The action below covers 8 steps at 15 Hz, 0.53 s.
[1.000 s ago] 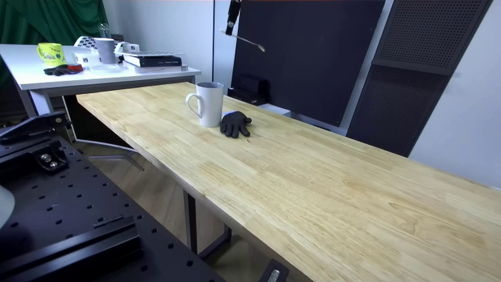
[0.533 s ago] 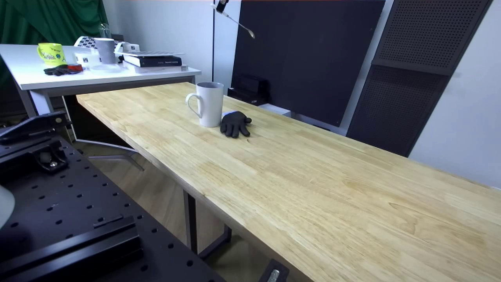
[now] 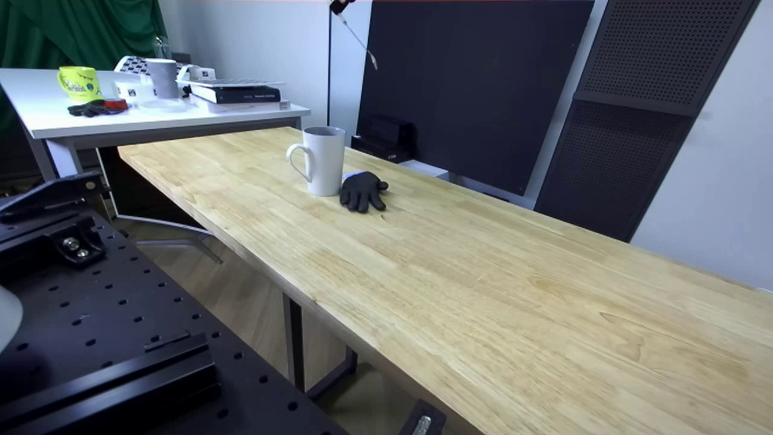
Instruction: Put the spoon in the mug
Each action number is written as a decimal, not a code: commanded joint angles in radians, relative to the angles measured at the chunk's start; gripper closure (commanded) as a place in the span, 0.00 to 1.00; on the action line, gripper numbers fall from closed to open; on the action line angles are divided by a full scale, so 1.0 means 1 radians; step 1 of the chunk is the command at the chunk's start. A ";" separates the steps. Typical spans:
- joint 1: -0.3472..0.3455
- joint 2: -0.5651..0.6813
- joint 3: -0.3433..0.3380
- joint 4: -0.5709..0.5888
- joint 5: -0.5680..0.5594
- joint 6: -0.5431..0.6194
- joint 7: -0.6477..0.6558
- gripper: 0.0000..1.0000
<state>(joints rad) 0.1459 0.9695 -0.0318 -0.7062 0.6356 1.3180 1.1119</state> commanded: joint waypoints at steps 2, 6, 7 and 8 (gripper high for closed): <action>-0.038 -0.093 0.028 -0.191 0.108 -0.006 0.015 0.96; -0.039 -0.179 0.017 -0.378 0.164 0.016 -0.012 0.96; -0.038 -0.201 0.014 -0.424 0.173 0.022 -0.018 0.96; -0.057 -0.222 0.048 -0.466 0.158 0.032 -0.017 0.96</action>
<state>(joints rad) 0.1143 0.8667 -0.0190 -0.9772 0.7865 1.3185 1.1036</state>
